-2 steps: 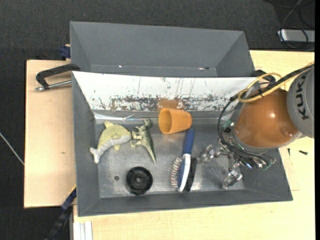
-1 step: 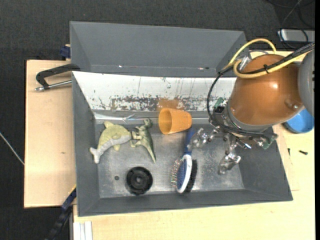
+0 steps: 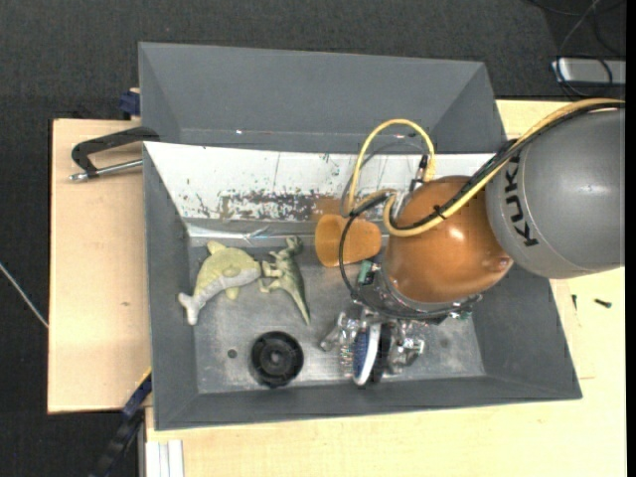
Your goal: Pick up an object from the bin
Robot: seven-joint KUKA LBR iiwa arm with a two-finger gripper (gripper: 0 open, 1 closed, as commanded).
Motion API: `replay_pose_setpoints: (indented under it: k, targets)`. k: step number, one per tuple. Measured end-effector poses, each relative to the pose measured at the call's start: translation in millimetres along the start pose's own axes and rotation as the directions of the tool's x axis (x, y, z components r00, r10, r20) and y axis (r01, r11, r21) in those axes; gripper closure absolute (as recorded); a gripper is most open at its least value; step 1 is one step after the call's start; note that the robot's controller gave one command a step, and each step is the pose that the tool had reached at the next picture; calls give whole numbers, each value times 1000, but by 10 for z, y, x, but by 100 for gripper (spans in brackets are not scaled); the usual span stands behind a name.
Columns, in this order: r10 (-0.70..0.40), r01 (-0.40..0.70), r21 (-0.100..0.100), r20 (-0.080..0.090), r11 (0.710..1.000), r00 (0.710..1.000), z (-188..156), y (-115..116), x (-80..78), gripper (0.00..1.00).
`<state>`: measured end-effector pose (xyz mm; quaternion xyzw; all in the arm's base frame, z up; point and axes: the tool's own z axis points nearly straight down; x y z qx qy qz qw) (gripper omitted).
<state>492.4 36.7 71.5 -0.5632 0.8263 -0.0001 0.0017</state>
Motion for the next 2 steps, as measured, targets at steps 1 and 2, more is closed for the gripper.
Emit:
replay_pose_setpoints:
  k: [1,2]
  targets:
    - [-1,1,5,5,1000,1000,-26,-10,-18,100]
    - [-15,15,9,5,1000,1000,-1535,-135,-127,100]
